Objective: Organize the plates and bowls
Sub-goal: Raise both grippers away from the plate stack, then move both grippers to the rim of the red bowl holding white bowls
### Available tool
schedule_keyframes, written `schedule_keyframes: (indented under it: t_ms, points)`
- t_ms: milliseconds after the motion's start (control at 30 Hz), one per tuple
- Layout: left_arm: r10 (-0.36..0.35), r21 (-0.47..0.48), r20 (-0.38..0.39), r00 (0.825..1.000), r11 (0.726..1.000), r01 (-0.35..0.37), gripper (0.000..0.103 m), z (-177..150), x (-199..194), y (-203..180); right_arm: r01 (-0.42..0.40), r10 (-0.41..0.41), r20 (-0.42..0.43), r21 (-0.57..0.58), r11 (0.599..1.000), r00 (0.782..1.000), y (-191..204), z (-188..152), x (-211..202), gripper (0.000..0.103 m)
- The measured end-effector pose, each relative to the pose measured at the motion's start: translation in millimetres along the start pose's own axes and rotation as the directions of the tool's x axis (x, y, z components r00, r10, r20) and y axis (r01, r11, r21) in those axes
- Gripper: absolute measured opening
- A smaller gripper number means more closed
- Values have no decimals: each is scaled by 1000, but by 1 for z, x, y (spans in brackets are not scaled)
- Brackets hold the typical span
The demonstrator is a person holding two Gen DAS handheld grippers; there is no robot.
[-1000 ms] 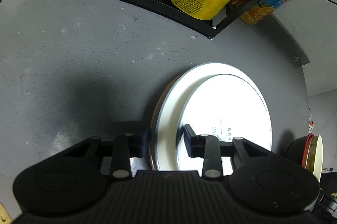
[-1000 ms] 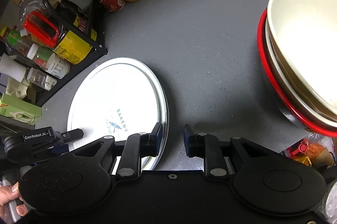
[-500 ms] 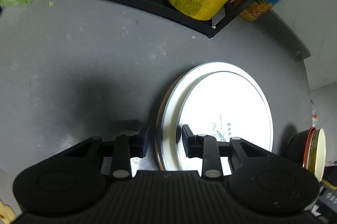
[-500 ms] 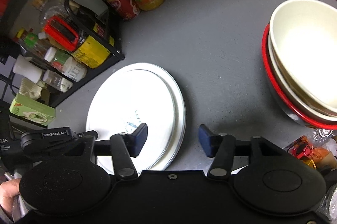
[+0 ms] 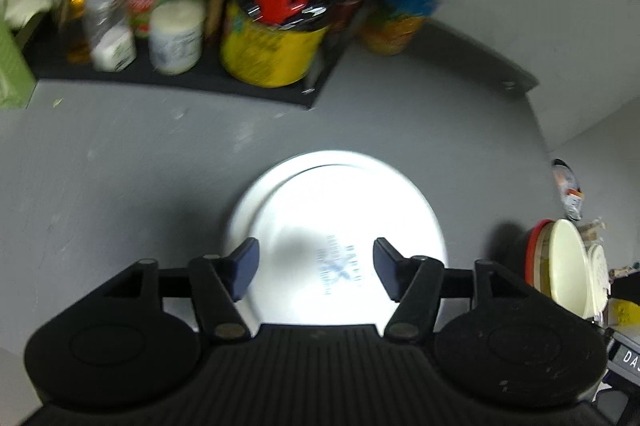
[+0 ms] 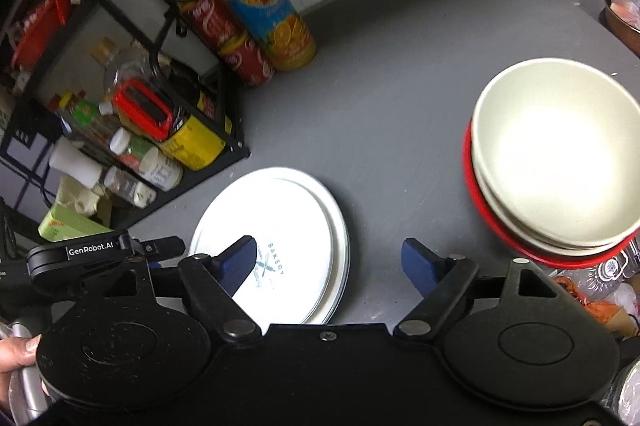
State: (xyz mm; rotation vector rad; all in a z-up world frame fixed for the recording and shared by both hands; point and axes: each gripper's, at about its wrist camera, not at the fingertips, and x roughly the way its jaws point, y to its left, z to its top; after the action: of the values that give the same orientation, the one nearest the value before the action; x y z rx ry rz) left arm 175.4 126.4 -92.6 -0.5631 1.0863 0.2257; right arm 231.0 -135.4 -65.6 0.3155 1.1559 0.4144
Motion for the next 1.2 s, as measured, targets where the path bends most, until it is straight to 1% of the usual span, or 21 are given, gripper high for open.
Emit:
schedule_keyframes:
  t_ms: [67,100,167,233,300,400,467,600,700,733,800,900,967,1033,1200]
  points:
    - [-45,48,8,999,998,44,66,0,-3,-14,-22,22,14,11,1000,1000,-4,2,-9,84]
    - [-55,72,7,998,996,54,67,-1,-3,-22,-21,20,25,9,1000,999,-5,3,-14,84]
    - [-66,111,2,998,992,65,67,-2,-4,-38,-8,8,42,0,1000,999,-7,4,-22,87]
    - [-93,134,-8,996,987,94,67,-4,-4,-50,2,-3,61,8,1000,998,-12,6,-31,89]
    - [-114,154,-17,993,981,115,67,-4,-2,-62,13,-14,83,18,1000,996,-19,7,-39,89]
    - [-118,183,-25,993,976,121,67,-7,0,-82,41,-44,99,32,999,994,-31,6,-49,89]
    - [-133,208,-37,990,968,138,67,-7,2,-94,61,-65,110,38,997,992,-40,6,-54,89]
    - [-152,236,-42,987,959,158,67,-8,3,-118,66,-76,132,74,995,988,-63,6,-69,90]
    - [-183,257,-55,982,947,191,67,-8,10,-137,82,-97,149,101,992,984,-78,6,-76,90]
    - [-186,270,-60,981,943,195,67,-8,15,-144,87,-104,158,112,990,982,-84,6,-80,90]
    - [-168,290,-70,983,940,181,67,-9,23,-157,95,-119,167,144,985,979,-96,6,-84,90]
    - [-172,288,-94,981,938,192,67,-12,32,-173,111,-139,170,165,980,976,-111,5,-87,92]
    - [-169,297,-111,979,935,195,67,-15,39,-182,126,-159,174,187,974,972,-122,5,-89,95]
    - [-164,303,-124,979,933,195,67,-18,46,-189,128,-169,173,222,966,970,-134,5,-89,95]
    - [-167,260,-179,970,943,210,67,-20,72,-207,151,-193,150,250,956,970,-154,9,-83,95]
